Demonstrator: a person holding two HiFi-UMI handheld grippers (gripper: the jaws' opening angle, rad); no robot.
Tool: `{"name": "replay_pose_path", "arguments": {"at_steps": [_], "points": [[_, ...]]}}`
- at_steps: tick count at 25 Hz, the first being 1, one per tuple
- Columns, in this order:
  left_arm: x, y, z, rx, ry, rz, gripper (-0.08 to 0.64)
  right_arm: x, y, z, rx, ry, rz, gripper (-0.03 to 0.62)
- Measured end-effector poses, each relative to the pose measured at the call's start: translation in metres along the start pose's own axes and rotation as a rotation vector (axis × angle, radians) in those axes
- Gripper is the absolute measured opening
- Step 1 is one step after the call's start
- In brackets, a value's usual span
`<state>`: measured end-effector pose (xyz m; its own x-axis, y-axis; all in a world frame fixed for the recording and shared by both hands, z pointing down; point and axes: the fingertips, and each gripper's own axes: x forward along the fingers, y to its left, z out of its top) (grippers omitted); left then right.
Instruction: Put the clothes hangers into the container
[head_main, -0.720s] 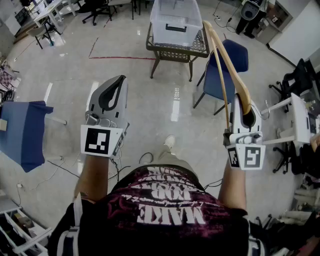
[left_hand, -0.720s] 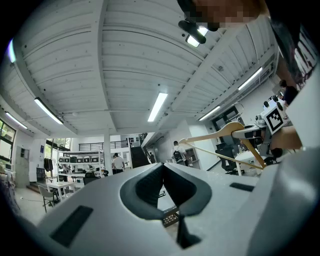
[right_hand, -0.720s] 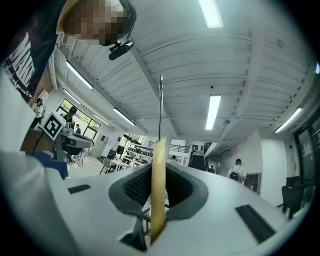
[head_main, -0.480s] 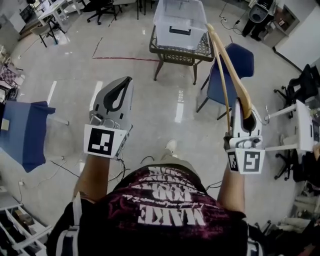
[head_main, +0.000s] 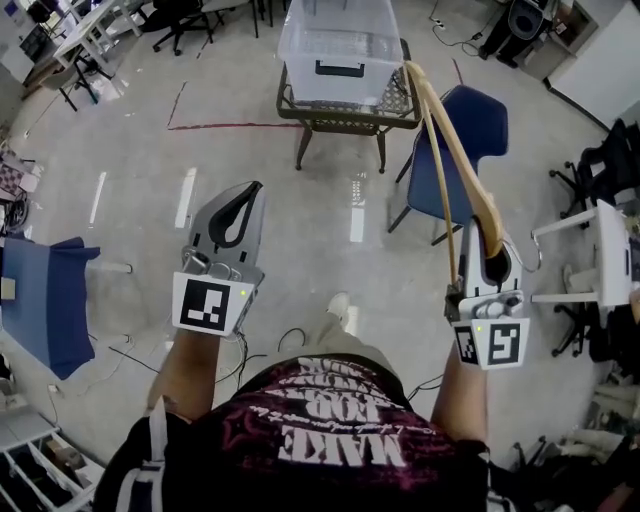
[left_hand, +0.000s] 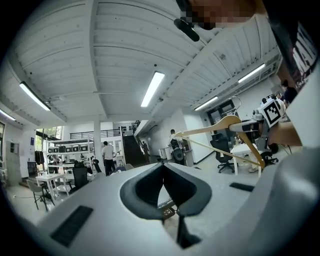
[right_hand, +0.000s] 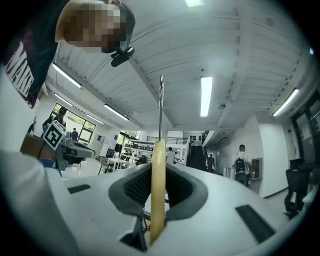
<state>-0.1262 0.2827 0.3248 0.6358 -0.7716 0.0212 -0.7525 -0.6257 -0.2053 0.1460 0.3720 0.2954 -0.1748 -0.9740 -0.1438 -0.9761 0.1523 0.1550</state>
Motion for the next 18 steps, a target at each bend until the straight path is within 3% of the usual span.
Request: {"name": "replay_pose_path", "arguments": {"at_steps": [10,18], "points": [[0.072,0.029,0.035,0.036,-0.061,0.077,0.006,0.058,-0.06,-0.008,0.013,-0.011,0.036,0.058],[0.099,0.023,0.056,0.032,-0.078,0.134,0.006,0.085,-0.11,0.003,0.025,-0.044,0.093,0.058]]}}
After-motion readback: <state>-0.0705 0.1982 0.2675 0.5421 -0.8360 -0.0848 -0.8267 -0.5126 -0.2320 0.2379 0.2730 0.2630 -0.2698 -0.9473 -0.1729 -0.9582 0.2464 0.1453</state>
